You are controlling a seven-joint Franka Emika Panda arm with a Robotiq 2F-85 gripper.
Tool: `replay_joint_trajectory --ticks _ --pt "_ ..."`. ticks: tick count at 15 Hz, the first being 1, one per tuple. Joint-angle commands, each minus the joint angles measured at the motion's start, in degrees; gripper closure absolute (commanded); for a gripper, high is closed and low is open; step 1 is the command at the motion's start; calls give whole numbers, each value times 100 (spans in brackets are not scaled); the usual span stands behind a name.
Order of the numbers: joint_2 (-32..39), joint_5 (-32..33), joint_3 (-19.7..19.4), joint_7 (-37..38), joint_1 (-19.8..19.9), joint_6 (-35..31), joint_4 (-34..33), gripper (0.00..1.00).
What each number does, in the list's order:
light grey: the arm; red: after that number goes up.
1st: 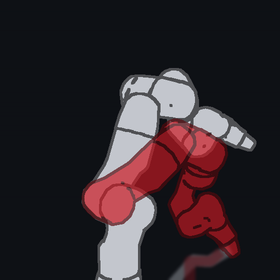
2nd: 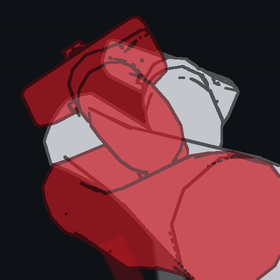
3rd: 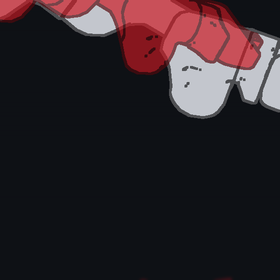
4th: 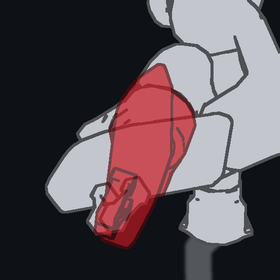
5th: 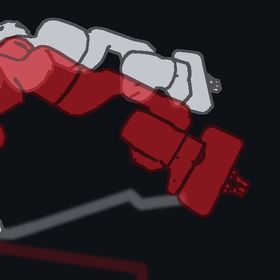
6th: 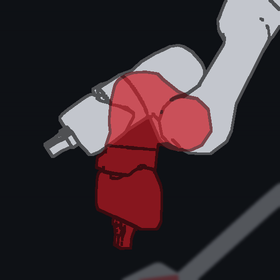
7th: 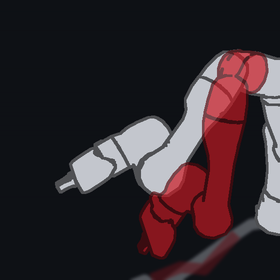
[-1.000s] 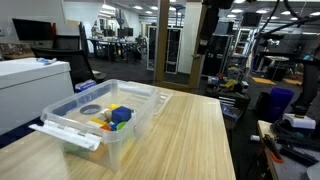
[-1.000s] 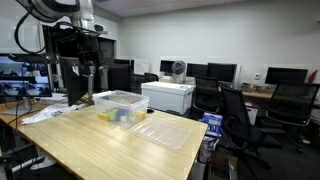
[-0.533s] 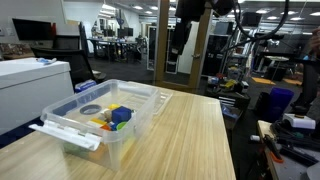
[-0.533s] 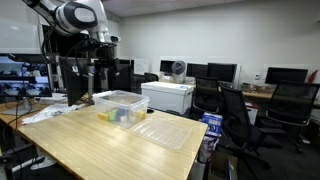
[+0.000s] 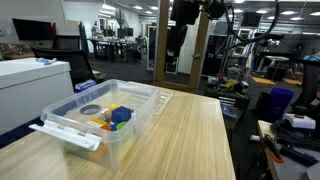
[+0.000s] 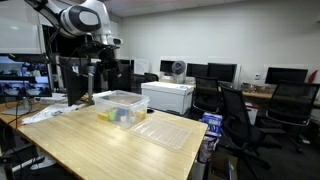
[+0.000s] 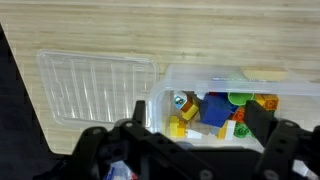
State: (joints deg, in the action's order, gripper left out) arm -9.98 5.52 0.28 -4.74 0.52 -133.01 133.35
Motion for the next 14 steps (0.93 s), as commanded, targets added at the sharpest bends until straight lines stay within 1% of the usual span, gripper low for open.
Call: replay_joint_trajectory --ticks 1,2,4,9,10,11,14 --pt "-1 2 -16 2 -18 16 -10 0" --pt "-1 2 -16 2 -18 16 -10 0" --pt "65 -35 -53 -263 -39 -161 13 0" --pt "553 -67 -138 -917 -31 -664 -174 0" --pt "718 -140 -150 -1084 -41 -777 -259 0" --pt "1151 -275 -116 -1343 -51 -959 -539 0" --pt "1694 -524 70 -1508 -147 -1353 -903 0"
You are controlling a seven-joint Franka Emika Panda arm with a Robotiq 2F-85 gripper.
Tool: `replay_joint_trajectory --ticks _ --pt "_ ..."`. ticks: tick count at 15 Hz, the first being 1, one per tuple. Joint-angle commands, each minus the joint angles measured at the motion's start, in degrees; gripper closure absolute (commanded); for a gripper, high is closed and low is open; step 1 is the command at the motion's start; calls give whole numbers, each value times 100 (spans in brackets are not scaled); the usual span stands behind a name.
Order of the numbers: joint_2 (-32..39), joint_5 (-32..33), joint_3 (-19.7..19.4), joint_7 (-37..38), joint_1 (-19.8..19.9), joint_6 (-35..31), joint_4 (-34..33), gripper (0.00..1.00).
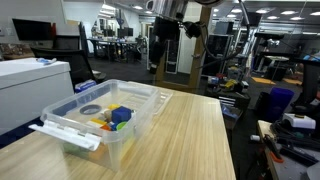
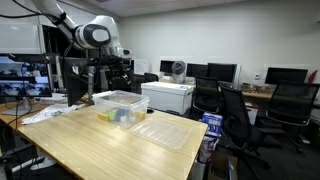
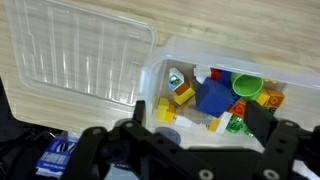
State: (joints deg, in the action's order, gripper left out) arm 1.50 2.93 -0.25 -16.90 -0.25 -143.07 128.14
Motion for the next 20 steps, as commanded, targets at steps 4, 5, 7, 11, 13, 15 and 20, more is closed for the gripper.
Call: replay_joint_trajectory --ticks 4,5,7,11,13,15,20 --pt "1163 -470 444 -218 -111 -527 -808 0" --pt "1259 -441 484 -156 -123 -599 -836 6" --pt "1496 -458 591 -140 -80 -513 -955 31" --pt "1596 -559 752 -300 -22 -193 -809 72" --pt "1572 -548 813 -380 -24 -41 -685 85" --pt "1476 -559 880 -546 -1 227 -509 96" --pt "1327 -500 837 -795 -3 1608 -431 98"
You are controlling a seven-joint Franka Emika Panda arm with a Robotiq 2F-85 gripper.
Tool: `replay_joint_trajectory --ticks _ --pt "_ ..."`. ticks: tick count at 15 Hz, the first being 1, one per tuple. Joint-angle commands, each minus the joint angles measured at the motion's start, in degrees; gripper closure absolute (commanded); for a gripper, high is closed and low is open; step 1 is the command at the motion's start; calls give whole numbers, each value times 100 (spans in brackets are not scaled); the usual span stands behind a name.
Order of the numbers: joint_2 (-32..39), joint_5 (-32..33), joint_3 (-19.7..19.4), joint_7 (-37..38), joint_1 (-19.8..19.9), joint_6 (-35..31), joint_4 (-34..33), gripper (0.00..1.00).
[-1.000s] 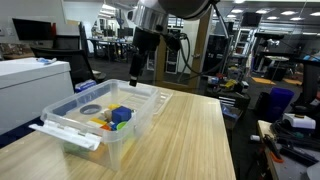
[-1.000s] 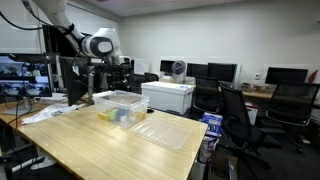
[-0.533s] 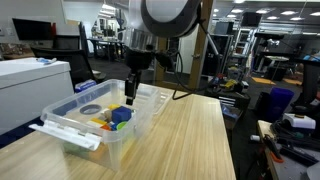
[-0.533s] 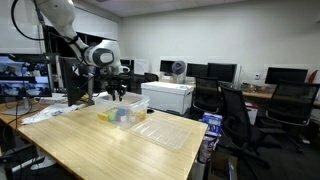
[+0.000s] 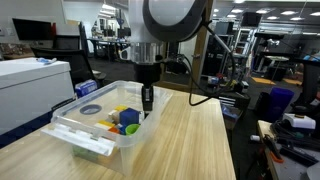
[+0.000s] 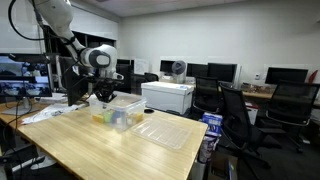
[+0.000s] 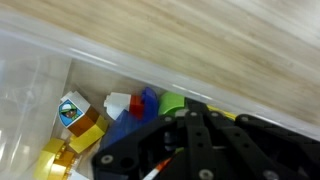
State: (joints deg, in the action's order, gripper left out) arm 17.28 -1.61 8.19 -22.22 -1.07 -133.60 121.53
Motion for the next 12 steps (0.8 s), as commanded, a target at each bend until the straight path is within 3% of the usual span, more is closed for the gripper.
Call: replay_joint_trajectory --ticks 1,7,12 --pt "-284 5 -52 -231 73 925 238 98" --pt "-378 80 -201 -354 71 2130 325 98" --pt "-347 8 -161 -415 15 2472 437 98"
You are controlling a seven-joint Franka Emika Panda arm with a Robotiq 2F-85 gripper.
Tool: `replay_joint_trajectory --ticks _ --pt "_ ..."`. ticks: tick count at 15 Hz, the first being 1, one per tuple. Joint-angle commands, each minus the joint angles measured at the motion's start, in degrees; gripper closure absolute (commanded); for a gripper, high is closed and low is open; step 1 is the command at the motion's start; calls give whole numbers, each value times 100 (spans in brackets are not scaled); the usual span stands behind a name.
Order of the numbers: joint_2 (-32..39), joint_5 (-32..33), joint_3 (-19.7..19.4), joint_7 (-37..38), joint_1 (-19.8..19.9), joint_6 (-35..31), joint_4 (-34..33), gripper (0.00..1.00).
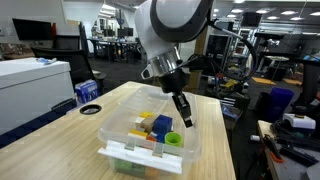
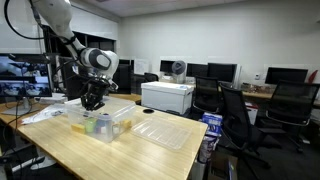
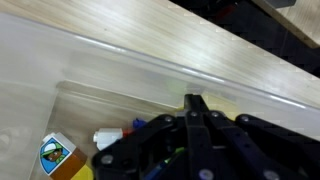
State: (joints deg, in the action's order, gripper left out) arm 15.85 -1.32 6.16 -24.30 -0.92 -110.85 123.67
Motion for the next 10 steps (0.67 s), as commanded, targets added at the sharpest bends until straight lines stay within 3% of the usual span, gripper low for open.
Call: replay_joint_trajectory --ticks 1,3,4,6,10 --pt "-197 -37 68 -245 -15 194 237 98" --pt "-317 115 64 -85 -70 -270 382 98" --pt "-380 313 12 176 -127 -762 439 73" --pt "-354 564 -87 425 -129 -1317 362 69" --pt "-299 1172 -320 1480 -210 -2407 442 43"
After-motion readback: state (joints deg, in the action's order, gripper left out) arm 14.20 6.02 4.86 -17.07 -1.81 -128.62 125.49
